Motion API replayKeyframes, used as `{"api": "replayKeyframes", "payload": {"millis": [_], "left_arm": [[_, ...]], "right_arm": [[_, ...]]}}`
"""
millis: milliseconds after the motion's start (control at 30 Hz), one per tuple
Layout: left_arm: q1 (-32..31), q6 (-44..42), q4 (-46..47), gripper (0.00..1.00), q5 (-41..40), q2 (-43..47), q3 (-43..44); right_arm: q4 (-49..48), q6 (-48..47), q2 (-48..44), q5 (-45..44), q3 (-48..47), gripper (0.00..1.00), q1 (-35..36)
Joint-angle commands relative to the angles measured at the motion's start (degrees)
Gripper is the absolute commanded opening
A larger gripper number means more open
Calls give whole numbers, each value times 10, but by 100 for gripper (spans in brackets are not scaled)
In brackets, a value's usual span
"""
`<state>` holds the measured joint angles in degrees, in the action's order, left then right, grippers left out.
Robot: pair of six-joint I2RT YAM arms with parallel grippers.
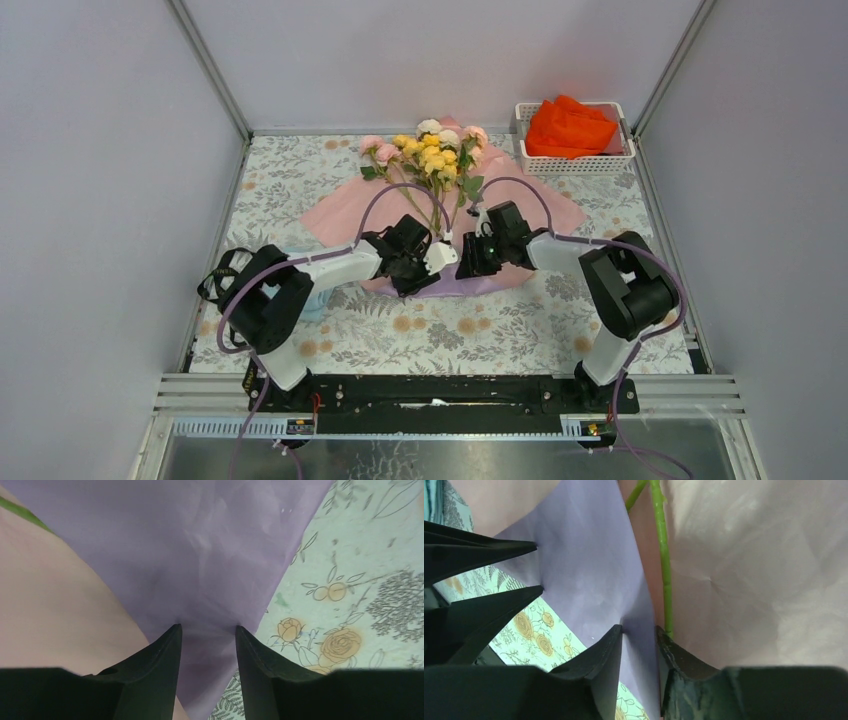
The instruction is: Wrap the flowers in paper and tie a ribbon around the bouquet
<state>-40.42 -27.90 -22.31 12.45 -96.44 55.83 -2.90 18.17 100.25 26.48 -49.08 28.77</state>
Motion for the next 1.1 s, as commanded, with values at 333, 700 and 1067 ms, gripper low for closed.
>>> {"api": "replayKeyframes", "payload": {"millis": [333, 700, 1067], "left_arm": [[3, 10, 22, 47, 2, -18, -16], [20, -16, -2, 47, -28, 10, -37], [90, -100, -90, 46, -92, 154, -172]], "right_arm": [[73, 41, -156, -52, 3, 12, 23], [9, 113, -27, -35, 72, 0, -22], [49, 94, -44, -63, 108, 0, -29]]}}
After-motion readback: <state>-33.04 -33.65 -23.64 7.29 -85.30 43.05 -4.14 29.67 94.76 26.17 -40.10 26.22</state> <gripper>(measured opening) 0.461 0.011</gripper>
